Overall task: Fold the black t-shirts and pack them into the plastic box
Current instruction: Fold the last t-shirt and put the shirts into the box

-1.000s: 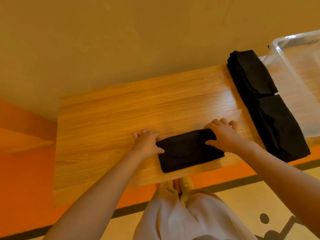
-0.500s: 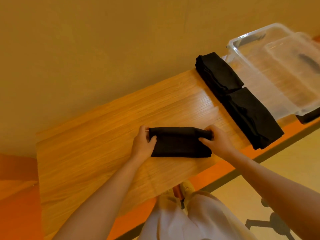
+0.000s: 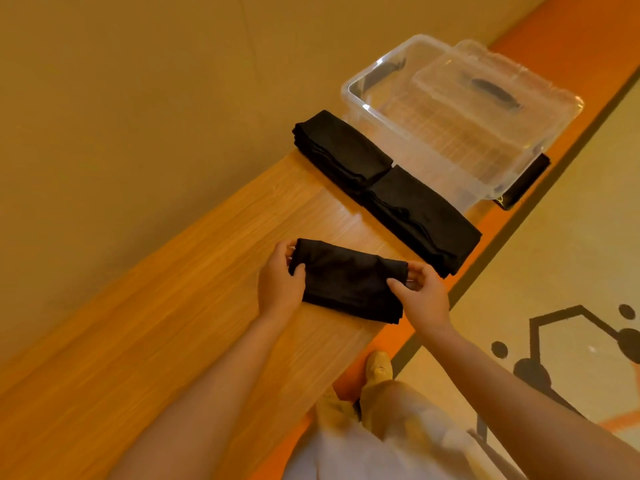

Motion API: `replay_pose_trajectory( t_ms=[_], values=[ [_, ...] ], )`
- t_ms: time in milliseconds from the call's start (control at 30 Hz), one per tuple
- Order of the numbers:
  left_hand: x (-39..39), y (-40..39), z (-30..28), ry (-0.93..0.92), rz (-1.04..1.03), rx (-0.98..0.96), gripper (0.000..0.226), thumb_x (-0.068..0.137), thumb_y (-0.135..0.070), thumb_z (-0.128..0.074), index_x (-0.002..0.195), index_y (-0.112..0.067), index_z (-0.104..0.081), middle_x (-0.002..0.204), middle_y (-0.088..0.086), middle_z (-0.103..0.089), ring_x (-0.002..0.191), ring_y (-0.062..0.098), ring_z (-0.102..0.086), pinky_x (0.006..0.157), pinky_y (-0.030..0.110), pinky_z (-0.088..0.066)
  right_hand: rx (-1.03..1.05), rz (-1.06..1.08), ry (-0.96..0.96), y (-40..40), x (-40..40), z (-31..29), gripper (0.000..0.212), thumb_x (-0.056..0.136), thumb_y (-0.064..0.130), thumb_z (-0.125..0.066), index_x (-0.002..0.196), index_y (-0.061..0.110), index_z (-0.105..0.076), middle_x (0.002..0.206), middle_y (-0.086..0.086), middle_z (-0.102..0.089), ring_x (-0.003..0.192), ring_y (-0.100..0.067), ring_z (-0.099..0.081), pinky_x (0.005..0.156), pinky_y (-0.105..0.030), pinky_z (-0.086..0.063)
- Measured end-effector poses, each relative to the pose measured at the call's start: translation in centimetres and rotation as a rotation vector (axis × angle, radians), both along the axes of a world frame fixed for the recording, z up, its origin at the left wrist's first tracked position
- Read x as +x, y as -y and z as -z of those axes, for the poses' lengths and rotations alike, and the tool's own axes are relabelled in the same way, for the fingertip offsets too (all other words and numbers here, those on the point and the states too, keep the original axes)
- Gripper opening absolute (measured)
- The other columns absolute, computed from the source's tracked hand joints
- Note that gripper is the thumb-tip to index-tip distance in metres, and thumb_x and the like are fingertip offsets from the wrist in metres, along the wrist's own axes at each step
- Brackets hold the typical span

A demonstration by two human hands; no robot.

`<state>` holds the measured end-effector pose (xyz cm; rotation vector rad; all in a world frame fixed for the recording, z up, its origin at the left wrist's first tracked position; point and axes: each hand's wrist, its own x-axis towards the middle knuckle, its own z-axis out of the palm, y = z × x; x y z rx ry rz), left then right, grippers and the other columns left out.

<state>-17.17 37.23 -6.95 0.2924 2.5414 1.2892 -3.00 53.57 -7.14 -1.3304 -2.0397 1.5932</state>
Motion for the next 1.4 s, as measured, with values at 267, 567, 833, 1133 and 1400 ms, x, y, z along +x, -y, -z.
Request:
replay_pose_trajectory(
  t_ms=[267,567,833,1133,1400],
  values=[
    [-4.1,-11.1,-5.3,-0.128,0.209,0.082,0.039,0.09,-0.006,-0.062,0.126,-0.018,-0.054,0.111,-0.009,-0.056,0.099,0.003,-0.052,0.065,0.002,-0.043,-0.06,0.266,-0.16,-6.6,0.0,-3.4,0.033,0.084,0.012,-0.071,0.113,0.015,-0.056,0.105,-0.004,-0.063,0.095,-0.016,-0.063,0.076,-0.03,-0.056],
    [-7.8,-22.6,-4.2,-0.014,0.318,-0.109,0.044,0.089,-0.003,-0.063,0.13,-0.015,-0.05,0.116,0.003,-0.06,0.108,0.017,-0.057,0.08,0.022,-0.045,-0.334,0.545,-0.146,-13.5,-1.6,-1.7,0.03,0.085,0.011,-0.071,0.108,0.015,-0.053,0.1,-0.001,-0.061,0.096,-0.021,-0.063,0.068,-0.029,-0.053],
    [-6.0,-22.0,-0.4,-0.686,0.498,-0.279,0.025,0.09,-0.021,-0.061,0.113,-0.013,-0.061,0.113,0.003,-0.061,0.105,0.018,-0.057,0.092,0.03,-0.029,0.41,0.214,0.082,-13.5,-0.2,-1.1,0.038,0.087,0.021,-0.068,0.121,0.012,-0.052,0.112,0.002,-0.053,0.098,-0.013,-0.052,0.077,-0.016,-0.041],
    [-4.5,-20.7,1.8,-0.66,0.865,-0.418,0.057,0.096,-0.047,-0.035,0.142,-0.014,-0.045,0.152,0.007,-0.037,0.142,0.02,-0.03,0.116,0.037,-0.02,0.755,-0.419,0.223,-12.0,-0.4,1.7,0.049,0.101,0.041,-0.032,0.145,0.02,-0.039,0.156,-0.003,-0.028,0.145,-0.019,-0.021,0.119,-0.036,-0.017],
    [-4.6,-20.7,2.6,-0.581,0.9,-0.595,0.065,0.095,-0.056,-0.009,0.154,-0.027,-0.008,0.162,-0.002,-0.001,0.148,0.012,0.006,0.119,0.031,0.007,0.733,-0.426,0.313,-11.8,-0.7,3.2,0.053,0.102,0.045,-0.022,0.152,0.026,-0.021,0.16,0.001,-0.013,0.149,-0.016,-0.002,0.12,-0.03,0.004]
  ],
)
